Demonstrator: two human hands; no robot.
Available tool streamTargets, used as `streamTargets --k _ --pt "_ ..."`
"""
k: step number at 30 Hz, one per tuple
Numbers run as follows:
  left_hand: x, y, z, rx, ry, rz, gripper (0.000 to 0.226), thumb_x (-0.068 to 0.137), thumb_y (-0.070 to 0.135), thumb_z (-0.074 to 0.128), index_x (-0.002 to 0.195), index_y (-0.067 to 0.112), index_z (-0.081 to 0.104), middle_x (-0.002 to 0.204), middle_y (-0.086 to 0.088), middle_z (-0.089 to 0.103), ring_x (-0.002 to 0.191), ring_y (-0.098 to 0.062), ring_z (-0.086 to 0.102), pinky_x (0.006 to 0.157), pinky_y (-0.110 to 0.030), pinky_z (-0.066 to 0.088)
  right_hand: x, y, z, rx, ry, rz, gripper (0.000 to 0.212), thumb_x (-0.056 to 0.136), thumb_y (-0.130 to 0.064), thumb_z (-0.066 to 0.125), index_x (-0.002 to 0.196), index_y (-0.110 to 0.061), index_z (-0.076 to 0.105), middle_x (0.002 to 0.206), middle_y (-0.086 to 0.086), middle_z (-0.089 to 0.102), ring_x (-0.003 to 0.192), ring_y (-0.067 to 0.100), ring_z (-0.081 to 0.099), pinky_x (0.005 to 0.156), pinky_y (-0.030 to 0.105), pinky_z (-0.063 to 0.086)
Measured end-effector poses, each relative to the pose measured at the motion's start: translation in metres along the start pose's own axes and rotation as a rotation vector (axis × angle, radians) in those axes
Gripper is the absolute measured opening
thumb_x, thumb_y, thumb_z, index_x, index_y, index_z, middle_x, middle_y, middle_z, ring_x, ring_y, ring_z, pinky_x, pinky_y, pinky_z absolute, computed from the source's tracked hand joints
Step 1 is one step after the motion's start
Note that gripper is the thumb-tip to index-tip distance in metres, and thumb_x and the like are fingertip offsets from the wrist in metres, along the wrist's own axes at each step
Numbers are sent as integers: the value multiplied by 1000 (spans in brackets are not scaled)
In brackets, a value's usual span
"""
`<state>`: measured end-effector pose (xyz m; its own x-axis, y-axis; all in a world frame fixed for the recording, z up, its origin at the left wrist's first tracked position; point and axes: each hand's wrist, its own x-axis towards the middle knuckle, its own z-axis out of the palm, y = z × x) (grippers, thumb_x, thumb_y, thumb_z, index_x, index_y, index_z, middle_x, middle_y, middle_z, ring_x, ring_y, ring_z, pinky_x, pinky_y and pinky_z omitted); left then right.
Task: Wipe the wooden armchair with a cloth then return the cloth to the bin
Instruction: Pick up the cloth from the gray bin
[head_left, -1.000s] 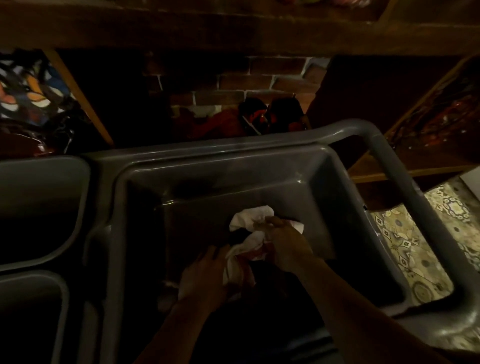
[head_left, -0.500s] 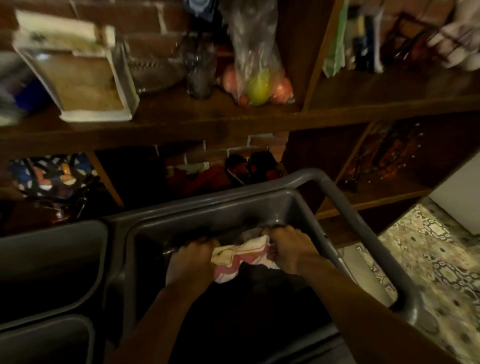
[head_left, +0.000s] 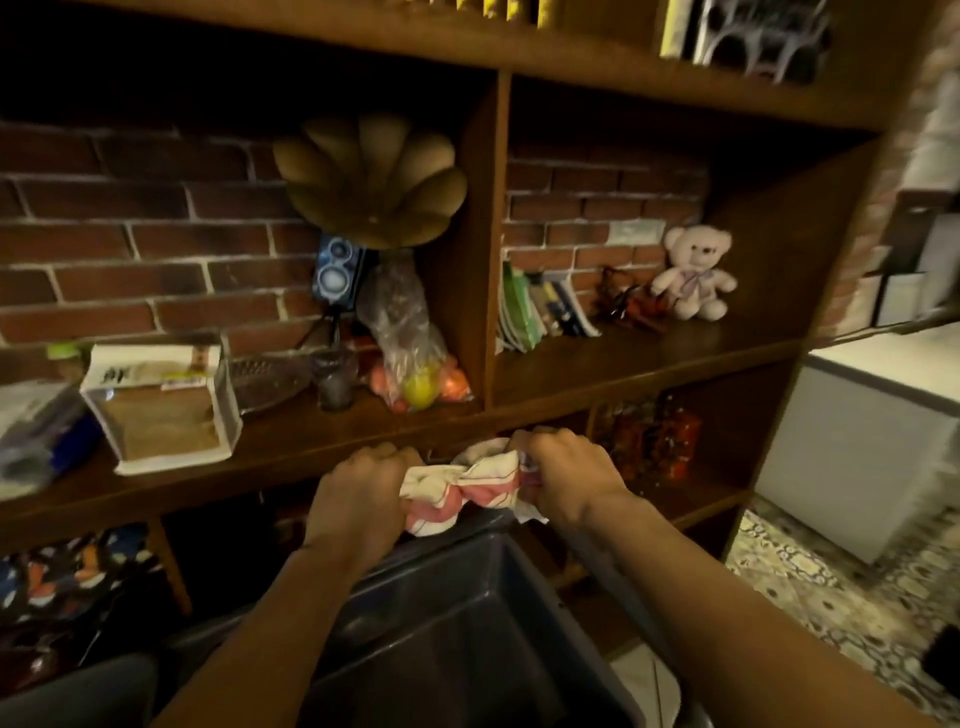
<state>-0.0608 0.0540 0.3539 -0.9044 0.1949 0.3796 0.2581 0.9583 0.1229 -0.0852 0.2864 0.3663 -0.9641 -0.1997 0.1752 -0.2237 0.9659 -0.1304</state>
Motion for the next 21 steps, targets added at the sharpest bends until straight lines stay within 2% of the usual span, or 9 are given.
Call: streamTargets --k 6,10,14,18,21 --pt "36 54 -41 -27 77 107 34 84 27 70 116 37 64 116 4 67 107 -26 65 82 -41 53 -25 41 -65 -30 128 42 39 84 -31 74 119 -29 56 123 6 61 119 35 58 86 42 48" --pt "55 111 -53 -38 121 227 33 83 25 71 114 35 65 111 4 65 108 -25 63 83 -39 50 -56 82 -99 -69 213 102 40 83 -27 76 117 -30 56 121 2 63 116 33 60 77 41 48" --pt "64 180 -58 -87 144 311 34 81 25 72 113 36 63 109 4 64 107 -26 64 80 -42 53 -100 133 -126 -101 288 189 40 81 -27 76 117 -31 58 119 1 65 112 31 62 72 37 43" --pt "66 267 -55 -115 145 435 35 83 28 72 115 36 61 110 5 62 108 -25 62 80 -41 53 -161 192 -153 -145 311 310 41 80 -29 77 117 -30 60 117 2 67 110 31 64 77 41 54" --pt "60 337 -48 -167 137 520 32 86 27 71 115 36 61 109 6 62 108 -23 62 76 -39 50 -215 238 -170 -177 326 404 40 82 -28 72 120 -29 60 118 3 67 111 33 64 78 40 53"
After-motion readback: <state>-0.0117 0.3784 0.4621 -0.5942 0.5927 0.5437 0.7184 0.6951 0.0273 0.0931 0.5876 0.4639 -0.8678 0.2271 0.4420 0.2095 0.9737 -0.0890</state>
